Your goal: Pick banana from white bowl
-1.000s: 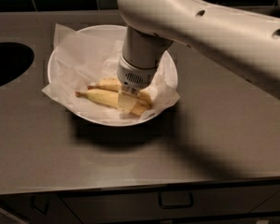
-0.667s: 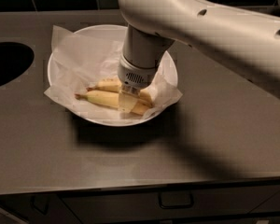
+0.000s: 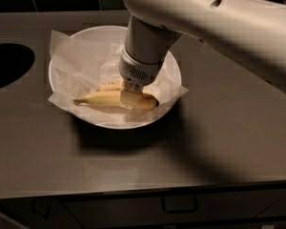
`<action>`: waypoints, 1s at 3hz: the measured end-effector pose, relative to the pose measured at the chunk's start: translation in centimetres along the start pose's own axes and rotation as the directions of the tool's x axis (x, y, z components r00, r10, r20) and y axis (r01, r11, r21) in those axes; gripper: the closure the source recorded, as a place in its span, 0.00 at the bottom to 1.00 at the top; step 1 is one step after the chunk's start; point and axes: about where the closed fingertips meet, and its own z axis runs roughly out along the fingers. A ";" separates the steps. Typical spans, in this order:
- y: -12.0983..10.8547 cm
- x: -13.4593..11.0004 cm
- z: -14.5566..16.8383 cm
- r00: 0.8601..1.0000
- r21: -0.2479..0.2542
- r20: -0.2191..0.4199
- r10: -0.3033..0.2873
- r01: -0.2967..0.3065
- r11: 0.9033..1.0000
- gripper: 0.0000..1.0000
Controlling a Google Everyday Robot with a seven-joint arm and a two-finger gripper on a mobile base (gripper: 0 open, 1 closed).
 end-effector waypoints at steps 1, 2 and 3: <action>-0.1 -1.0 -2.5 0.999 0.049 0.012 -0.044 0.043 0.998 1.00; -0.4 -2.0 -5.0 0.996 0.096 0.012 -0.085 0.083 0.992 1.00; -0.8 -2.3 -7.4 0.994 0.146 0.012 -0.106 0.103 0.984 1.00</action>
Offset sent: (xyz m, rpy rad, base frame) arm -0.0010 0.0072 0.0814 -0.0219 -0.1753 0.0826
